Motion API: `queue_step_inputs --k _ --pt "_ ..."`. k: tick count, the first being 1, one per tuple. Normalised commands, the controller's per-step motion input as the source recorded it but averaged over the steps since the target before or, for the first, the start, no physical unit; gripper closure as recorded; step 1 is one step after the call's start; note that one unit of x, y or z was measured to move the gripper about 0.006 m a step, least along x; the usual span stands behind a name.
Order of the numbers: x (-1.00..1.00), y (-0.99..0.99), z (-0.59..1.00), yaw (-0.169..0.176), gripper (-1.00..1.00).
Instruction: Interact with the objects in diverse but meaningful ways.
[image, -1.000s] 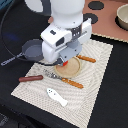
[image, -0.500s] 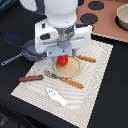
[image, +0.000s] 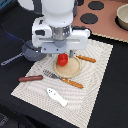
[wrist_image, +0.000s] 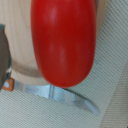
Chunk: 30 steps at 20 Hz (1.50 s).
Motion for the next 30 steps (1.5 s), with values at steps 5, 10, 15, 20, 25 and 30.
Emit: queue_step_inputs --k 5,10,15,20,25,30 --pt "0.31 0.09 0.02 -0.049 -1.00" --pt "0.04 0.00 0.00 -0.005 -1.00" --pt "0.00 -0.01 -0.09 0.000 -1.00" --pt "0.00 0.00 -0.19 0.000 -1.00" --pt "0.00 0.00 -0.19 0.000 -1.00" --pt "0.00 0.00 -0.08 0.000 1.00"
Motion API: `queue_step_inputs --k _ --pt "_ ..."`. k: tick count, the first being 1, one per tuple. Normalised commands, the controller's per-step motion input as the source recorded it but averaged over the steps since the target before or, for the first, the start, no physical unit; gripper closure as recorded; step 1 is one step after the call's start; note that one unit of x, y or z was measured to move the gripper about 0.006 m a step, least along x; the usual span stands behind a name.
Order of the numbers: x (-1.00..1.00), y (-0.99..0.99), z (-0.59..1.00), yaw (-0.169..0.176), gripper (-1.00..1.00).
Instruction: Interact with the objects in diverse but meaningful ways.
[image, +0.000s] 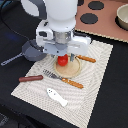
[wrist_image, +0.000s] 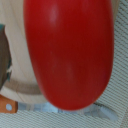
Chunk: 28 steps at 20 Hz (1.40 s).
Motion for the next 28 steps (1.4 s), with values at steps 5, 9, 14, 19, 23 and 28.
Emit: queue_step_inputs --k 5,9,14,19,23,28 --pt "0.01 0.00 0.00 0.000 1.00" --pt "0.02 0.00 -0.03 0.000 1.00" --pt "0.04 0.00 -0.05 0.000 1.00" --pt "0.10 0.00 0.02 0.000 1.00" --pt "-0.04 0.19 1.00 -0.044 1.00" --pt "-0.18 0.36 1.00 -0.014 1.00"
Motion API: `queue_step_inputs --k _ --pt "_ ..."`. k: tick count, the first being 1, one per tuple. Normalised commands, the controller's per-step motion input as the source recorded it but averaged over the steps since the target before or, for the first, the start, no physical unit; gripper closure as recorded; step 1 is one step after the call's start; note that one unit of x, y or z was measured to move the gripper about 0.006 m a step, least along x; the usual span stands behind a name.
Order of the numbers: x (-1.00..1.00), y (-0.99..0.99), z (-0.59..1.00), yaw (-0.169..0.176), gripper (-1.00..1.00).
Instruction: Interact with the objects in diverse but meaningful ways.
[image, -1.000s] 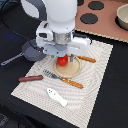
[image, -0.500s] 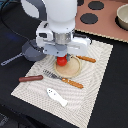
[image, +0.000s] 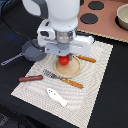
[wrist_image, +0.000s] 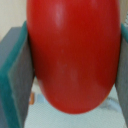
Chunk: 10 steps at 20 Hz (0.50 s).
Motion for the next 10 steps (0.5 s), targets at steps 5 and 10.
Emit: queue_step_inputs --k 5,10 --pt "-0.19 0.69 0.58 0.009 1.00" --pt "-0.52 0.73 -0.10 0.048 1.00"
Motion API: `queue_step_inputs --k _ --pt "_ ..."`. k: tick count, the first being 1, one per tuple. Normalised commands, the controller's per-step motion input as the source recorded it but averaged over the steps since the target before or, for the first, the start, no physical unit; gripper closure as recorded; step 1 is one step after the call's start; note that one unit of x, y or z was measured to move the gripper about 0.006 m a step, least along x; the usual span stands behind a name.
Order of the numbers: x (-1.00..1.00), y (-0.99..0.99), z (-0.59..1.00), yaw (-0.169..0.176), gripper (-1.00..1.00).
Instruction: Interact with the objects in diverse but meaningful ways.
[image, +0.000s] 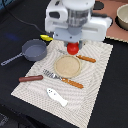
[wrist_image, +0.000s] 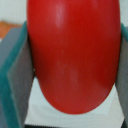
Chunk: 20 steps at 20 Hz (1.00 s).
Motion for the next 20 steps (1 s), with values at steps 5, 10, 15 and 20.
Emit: queue_step_inputs --k 5,10,15,20 --pt "-0.56 0.68 -0.31 0.049 1.00" --pt "-0.66 0.47 -0.50 0.061 1.00" --pt "-0.65 0.35 -0.56 0.070 1.00" --pt "-0.52 0.31 -0.51 0.079 1.00"
